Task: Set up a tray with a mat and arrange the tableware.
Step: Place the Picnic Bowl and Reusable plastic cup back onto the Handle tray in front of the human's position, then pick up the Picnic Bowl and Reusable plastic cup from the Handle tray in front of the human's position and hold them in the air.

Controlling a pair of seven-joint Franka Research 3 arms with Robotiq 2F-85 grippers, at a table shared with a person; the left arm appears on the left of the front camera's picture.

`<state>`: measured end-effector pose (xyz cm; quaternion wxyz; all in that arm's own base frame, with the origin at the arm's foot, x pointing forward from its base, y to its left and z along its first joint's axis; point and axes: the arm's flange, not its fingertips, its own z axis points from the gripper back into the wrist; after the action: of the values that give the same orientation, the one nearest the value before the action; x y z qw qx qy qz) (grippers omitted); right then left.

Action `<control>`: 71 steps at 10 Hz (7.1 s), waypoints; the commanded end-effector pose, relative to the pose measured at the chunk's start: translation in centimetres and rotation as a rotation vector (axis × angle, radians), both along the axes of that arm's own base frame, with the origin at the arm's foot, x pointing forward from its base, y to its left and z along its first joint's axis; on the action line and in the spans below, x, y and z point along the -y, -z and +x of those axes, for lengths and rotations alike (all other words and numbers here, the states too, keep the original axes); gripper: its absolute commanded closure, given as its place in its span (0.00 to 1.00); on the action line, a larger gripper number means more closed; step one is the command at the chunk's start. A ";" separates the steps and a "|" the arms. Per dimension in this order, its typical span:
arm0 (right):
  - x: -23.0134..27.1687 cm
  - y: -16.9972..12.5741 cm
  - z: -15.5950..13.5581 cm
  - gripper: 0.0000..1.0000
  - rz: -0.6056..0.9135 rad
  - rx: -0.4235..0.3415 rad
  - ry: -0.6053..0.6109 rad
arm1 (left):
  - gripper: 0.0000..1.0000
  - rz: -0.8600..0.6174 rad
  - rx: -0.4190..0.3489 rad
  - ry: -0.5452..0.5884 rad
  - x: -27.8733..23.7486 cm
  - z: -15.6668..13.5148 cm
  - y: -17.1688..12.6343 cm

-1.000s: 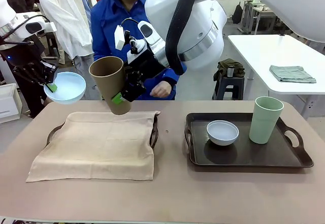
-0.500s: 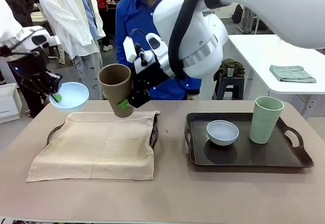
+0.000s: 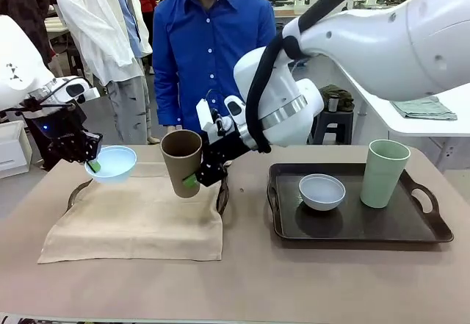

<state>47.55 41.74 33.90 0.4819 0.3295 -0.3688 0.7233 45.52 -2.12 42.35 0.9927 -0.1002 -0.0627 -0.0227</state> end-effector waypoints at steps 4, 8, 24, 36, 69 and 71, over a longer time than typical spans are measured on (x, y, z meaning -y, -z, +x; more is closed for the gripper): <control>-0.9 1.5 0.6 0.16 0.005 -0.021 0.002 | 0.96 0.003 -0.021 -0.006 0.0 0.8 1.7; -1.0 0.7 0.5 0.16 0.010 -0.060 -0.006 | 0.96 -0.006 -0.026 0.031 0.3 1.1 2.3; -2.2 4.8 2.1 0.16 -0.059 -0.169 -0.014 | 0.96 -0.041 -0.040 0.082 0.0 2.6 7.4; -0.5 2.6 0.4 0.00 -0.203 -0.227 0.059 | 0.12 0.029 -0.114 0.051 -0.8 2.4 7.6; 10.4 -21.3 -12.2 0.00 -0.752 -0.487 1.058 | 0.00 0.289 0.100 0.132 6.0 -3.6 -9.7; 13.3 -21.7 -11.7 0.00 -0.847 -0.410 1.298 | 0.00 0.232 0.074 0.144 7.4 -3.1 -10.6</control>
<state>36.02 29.46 55.58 0.9346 0.0113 -0.0885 0.3443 42.01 -8.79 52.43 0.9904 0.0336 -0.0960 -0.0939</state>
